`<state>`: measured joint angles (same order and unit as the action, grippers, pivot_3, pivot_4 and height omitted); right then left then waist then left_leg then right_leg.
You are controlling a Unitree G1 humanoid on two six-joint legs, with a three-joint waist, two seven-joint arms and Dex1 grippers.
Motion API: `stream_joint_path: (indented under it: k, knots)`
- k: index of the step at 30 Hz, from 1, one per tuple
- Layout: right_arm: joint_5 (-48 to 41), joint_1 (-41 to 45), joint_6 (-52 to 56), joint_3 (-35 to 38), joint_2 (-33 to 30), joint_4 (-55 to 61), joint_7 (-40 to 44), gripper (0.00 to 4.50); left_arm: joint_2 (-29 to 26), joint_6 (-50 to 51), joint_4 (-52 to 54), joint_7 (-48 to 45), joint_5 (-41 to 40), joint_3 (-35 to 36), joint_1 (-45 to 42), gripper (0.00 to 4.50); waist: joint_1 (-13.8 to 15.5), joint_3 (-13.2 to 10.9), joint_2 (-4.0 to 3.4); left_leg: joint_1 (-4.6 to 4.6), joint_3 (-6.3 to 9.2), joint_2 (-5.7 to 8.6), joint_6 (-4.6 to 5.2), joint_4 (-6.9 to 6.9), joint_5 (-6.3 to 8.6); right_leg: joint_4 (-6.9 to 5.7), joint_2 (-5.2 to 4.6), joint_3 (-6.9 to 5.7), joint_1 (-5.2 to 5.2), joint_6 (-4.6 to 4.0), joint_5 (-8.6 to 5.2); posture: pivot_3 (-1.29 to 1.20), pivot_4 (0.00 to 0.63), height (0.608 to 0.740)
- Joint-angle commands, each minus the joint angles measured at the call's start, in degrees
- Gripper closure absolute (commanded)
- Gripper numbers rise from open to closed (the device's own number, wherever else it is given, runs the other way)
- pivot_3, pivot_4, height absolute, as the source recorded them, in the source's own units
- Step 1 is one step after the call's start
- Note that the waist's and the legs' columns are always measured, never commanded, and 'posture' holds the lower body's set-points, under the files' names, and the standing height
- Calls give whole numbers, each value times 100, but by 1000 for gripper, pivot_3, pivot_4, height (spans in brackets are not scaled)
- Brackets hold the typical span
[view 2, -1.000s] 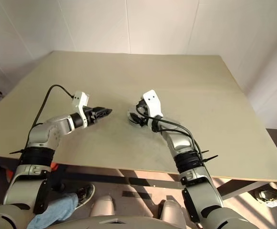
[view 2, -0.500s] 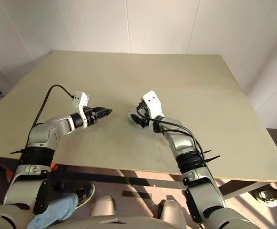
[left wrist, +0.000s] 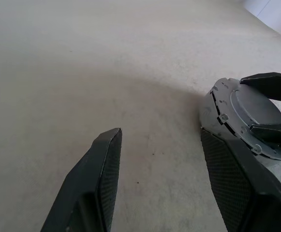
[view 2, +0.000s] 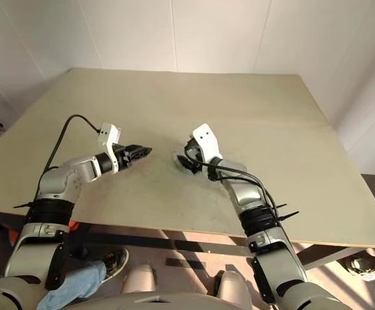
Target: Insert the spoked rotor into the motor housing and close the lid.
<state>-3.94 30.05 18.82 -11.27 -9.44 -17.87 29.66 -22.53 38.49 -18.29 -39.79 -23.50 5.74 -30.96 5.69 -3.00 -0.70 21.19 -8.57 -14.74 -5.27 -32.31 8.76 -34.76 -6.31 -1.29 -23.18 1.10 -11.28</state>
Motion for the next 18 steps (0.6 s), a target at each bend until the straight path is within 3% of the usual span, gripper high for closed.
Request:
stream_joint_path:
  k: [1, 18]
  knots:
    - [133, -115, 178, -9, -172, 29, 10, 1315, -8, -50, 243, -4, -23, 20, -10, 1750, 5, 0, 0, 0, 0, 1, 0, 0, 0, 0, -1, 0, 1, 0, 0, 0, 0, 740]
    - [-128, -116, 245, 107, -229, 192, 429, 1315, 44, 2, 412, 65, -63, 45, 141, 1750, 20, 1, 1, 0, 0, 3, 4, 0, 2, 3, -2, 0, 8, 8, -7, 0, 0, 740]
